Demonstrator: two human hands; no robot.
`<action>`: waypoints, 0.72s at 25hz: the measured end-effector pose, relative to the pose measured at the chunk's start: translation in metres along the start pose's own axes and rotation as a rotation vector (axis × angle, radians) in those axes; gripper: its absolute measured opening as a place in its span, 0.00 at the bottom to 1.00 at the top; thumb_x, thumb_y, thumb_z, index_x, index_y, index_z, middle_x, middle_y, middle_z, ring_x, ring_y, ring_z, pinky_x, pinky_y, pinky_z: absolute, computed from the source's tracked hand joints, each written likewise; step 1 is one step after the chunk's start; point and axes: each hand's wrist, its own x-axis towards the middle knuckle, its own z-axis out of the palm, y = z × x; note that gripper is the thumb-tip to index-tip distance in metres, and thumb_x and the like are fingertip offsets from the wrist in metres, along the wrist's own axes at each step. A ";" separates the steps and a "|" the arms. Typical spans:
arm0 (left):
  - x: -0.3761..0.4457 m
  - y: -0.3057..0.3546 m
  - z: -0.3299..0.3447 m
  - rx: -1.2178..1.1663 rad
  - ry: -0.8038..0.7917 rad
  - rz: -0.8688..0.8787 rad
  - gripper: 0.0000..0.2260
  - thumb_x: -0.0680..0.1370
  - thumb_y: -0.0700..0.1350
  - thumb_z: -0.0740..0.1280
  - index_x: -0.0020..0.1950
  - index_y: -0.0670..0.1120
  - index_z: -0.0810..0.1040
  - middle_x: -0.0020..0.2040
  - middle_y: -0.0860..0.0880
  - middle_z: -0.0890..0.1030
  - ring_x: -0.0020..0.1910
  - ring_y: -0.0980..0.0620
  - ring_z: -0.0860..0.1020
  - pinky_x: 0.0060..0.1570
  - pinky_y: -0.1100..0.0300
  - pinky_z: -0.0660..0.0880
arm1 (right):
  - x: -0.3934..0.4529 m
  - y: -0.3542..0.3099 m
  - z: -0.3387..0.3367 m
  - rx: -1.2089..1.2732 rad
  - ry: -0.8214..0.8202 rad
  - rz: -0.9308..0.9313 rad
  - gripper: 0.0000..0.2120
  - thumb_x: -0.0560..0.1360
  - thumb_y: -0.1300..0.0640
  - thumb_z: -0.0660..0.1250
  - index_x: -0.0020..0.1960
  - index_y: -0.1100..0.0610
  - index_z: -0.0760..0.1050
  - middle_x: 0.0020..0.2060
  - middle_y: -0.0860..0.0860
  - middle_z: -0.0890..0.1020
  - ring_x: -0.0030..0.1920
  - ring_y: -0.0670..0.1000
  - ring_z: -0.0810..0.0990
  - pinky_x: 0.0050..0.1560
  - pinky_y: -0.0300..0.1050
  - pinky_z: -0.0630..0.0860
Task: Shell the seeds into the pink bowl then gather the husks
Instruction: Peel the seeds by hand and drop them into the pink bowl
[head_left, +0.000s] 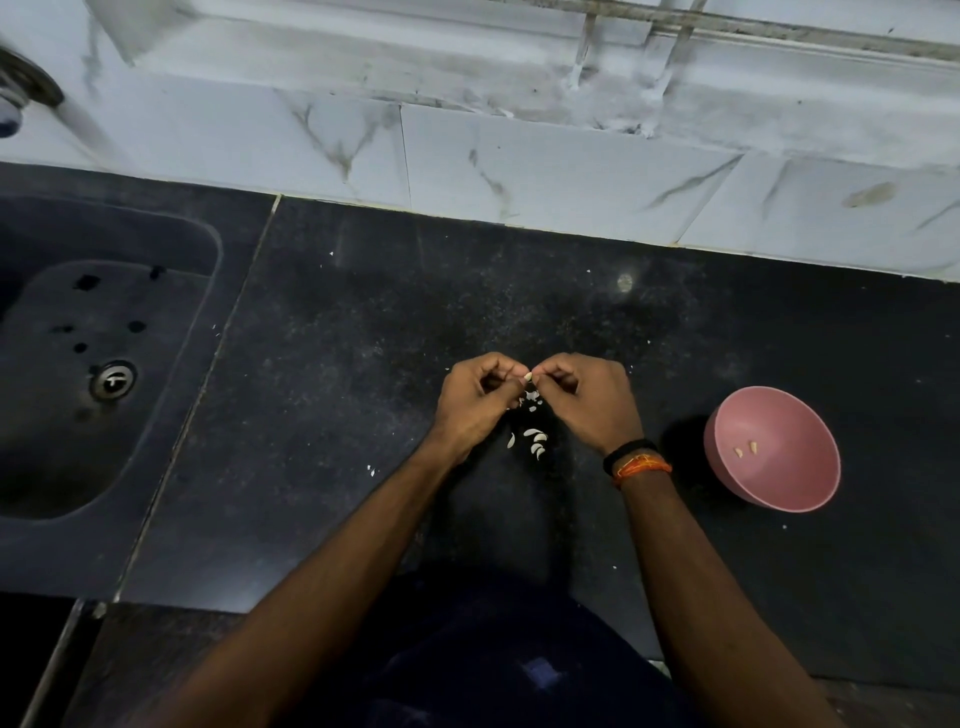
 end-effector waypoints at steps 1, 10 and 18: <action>0.000 0.001 -0.002 0.025 0.000 0.003 0.04 0.77 0.38 0.72 0.48 0.46 0.84 0.41 0.48 0.85 0.40 0.53 0.82 0.43 0.57 0.80 | -0.001 0.000 0.000 -0.012 -0.003 -0.010 0.04 0.76 0.58 0.72 0.50 0.55 0.85 0.43 0.47 0.86 0.43 0.44 0.84 0.49 0.48 0.83; 0.002 0.007 -0.007 0.159 -0.042 0.049 0.05 0.78 0.38 0.70 0.48 0.47 0.85 0.42 0.50 0.85 0.40 0.48 0.84 0.46 0.51 0.82 | -0.002 0.001 0.000 -0.008 0.003 -0.034 0.03 0.76 0.58 0.72 0.47 0.54 0.85 0.40 0.46 0.85 0.41 0.43 0.83 0.47 0.47 0.82; 0.002 0.012 -0.010 0.148 -0.101 0.079 0.04 0.79 0.36 0.69 0.49 0.43 0.84 0.43 0.48 0.86 0.39 0.48 0.86 0.45 0.52 0.83 | 0.000 0.003 -0.003 0.009 -0.040 -0.046 0.04 0.76 0.59 0.71 0.45 0.54 0.85 0.39 0.46 0.85 0.41 0.43 0.82 0.46 0.46 0.81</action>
